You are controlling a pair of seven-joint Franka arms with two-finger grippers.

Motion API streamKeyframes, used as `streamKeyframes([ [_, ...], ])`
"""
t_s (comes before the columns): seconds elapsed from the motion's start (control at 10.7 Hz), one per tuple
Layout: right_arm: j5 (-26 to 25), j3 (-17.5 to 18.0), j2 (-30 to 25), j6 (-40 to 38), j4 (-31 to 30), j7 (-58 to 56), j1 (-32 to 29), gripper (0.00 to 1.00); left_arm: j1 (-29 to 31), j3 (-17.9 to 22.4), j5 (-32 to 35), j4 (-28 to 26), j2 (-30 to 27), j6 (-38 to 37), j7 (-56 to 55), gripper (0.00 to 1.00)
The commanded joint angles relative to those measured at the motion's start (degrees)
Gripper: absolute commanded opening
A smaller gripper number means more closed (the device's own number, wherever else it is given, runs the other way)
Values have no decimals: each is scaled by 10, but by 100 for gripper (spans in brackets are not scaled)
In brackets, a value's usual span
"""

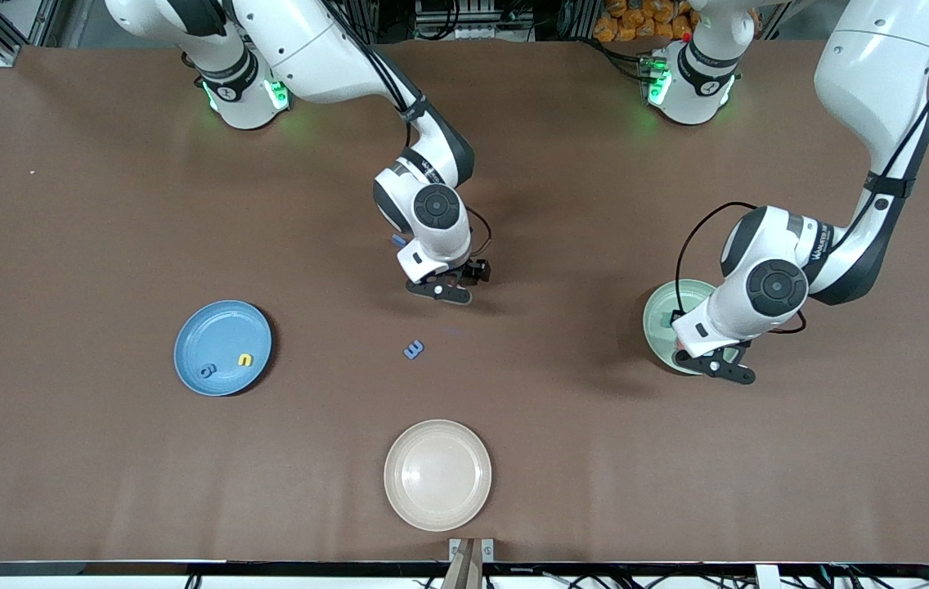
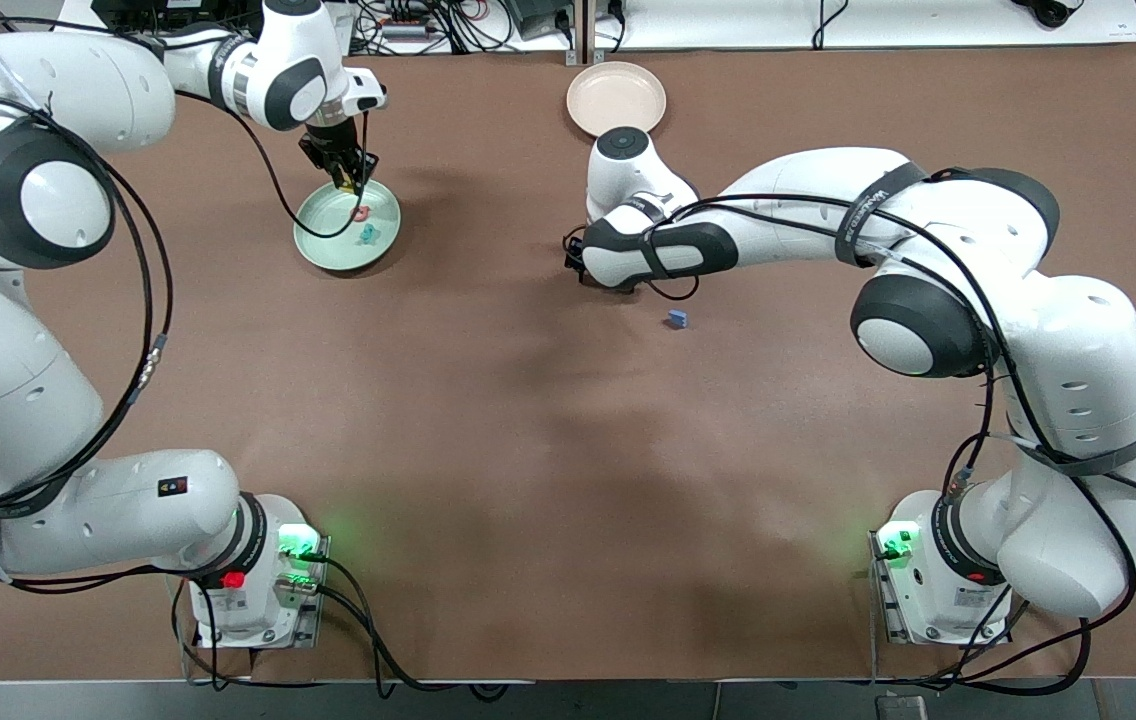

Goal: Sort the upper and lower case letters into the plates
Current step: 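Carry the yellow H to the green plate with the left gripper and release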

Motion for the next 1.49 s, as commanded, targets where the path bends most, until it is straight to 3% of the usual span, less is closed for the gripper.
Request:
streamKeyframes([
  [0.0,12,-1,23,-4,48,29,0,100,4,-3,-12,-4,-10,-6,12,46],
  [0.09,11,-1,26,-4,53,37,-3,100,4,-3,-13,-3,-11,-7,13,79],
  [0.19,11,-2,29,-3,53,45,-1,100,3,-3,-13,-1,-12,-7,15,100],
  [0.47,8,-3,32,-3,53,48,0,100,-8,-13,-14,4,-20,-7,5,100],
  [0.84,7,-5,31,-5,53,50,-4,100,-26,-63,-34,16,-29,-7,-17,100],
  [0.93,6,-5,30,-4,53,50,-4,46,-31,-65,-37,16,-31,-7,-11,100],
  [1.03,6,-5,30,-4,53,51,-6,0,-32,-80,-37,17,-31,-7,-8,100],
  [1.4,-1,-5,26,-8,51,43,-9,0,-39,-94,-37,36,-29,-7,-6,100],
])
